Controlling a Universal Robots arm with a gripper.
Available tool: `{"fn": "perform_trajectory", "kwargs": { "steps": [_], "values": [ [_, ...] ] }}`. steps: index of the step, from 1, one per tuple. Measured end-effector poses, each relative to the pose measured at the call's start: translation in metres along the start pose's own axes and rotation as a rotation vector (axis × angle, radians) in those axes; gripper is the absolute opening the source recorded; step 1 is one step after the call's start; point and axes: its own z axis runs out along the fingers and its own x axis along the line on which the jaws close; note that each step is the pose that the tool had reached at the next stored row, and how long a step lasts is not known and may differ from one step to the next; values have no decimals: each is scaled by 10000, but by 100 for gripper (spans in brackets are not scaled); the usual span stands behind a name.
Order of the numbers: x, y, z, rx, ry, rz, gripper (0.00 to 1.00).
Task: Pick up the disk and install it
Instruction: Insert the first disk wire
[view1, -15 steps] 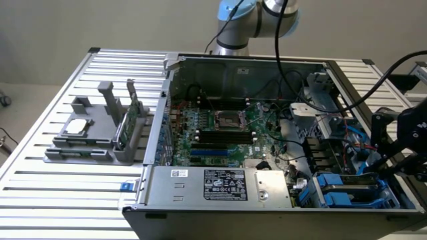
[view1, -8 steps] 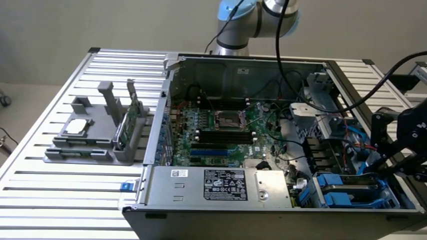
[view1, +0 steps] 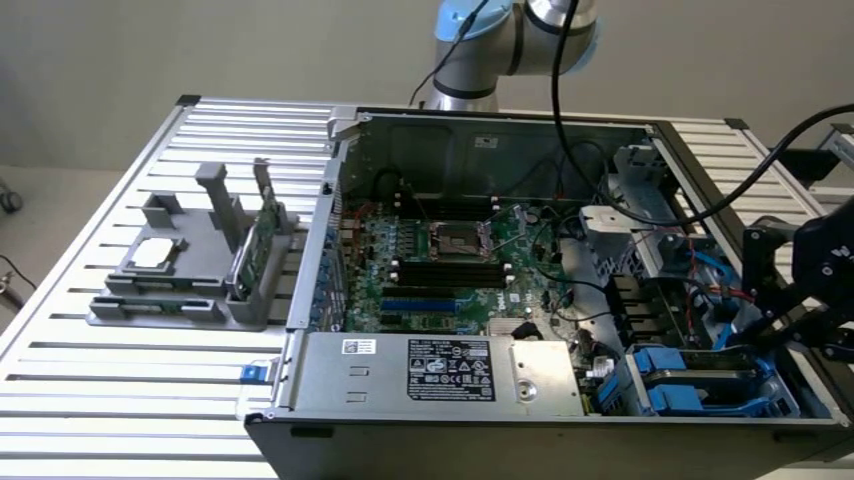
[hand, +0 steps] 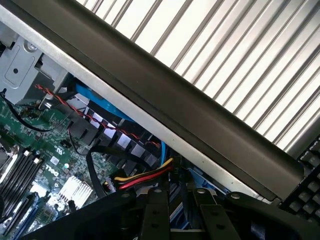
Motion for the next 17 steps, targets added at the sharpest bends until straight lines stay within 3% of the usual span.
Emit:
{"fn": "perform_trajectory", "kwargs": {
  "steps": [1,7,17],
  "values": [
    [0,0,1,-6,2,23,17],
    [0,0,0,-20,11,111,17],
    [19,-55,-132,-54,45,245,17]
  ]
}}
